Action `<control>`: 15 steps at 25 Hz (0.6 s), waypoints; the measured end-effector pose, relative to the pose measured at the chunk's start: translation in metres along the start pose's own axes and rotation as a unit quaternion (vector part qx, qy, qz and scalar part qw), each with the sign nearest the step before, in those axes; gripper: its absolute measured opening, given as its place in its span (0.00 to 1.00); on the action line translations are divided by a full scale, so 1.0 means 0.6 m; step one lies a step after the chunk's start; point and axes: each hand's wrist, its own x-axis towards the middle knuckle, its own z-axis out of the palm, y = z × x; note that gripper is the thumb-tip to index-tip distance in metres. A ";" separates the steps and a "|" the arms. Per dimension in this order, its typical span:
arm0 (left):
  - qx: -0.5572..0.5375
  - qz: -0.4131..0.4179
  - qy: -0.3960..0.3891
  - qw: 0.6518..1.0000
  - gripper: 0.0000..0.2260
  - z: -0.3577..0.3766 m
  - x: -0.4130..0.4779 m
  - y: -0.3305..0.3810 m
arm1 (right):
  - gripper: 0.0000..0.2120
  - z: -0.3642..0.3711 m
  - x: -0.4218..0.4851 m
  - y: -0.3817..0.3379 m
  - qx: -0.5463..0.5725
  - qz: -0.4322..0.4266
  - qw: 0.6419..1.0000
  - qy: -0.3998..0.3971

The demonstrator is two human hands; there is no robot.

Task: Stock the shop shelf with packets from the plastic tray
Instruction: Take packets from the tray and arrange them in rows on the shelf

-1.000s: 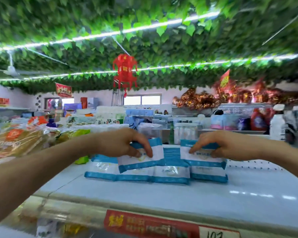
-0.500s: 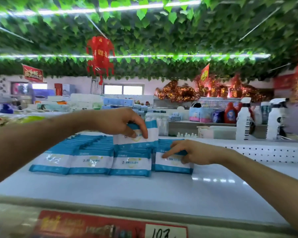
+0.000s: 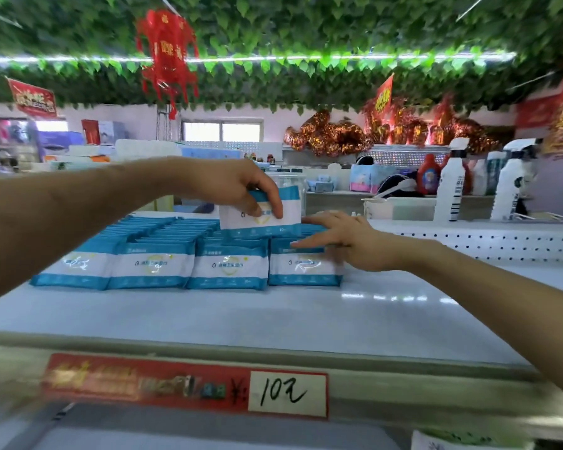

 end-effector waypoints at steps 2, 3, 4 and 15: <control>-0.015 0.013 -0.008 1.000 0.14 0.013 0.020 0.008 | 0.30 -0.023 -0.025 0.024 0.062 0.042 0.994 0.078; -0.026 0.023 -0.015 0.999 0.13 0.023 0.029 0.013 | 0.31 -0.031 -0.042 0.038 0.079 0.069 0.988 0.111; -0.038 0.034 -0.028 0.998 0.13 0.036 0.039 0.019 | 0.32 -0.038 -0.062 0.052 0.086 0.095 0.982 0.137; -0.125 0.045 -0.136 0.982 0.15 0.130 0.075 0.019 | 0.33 -0.036 -0.165 0.042 0.076 0.170 0.960 0.208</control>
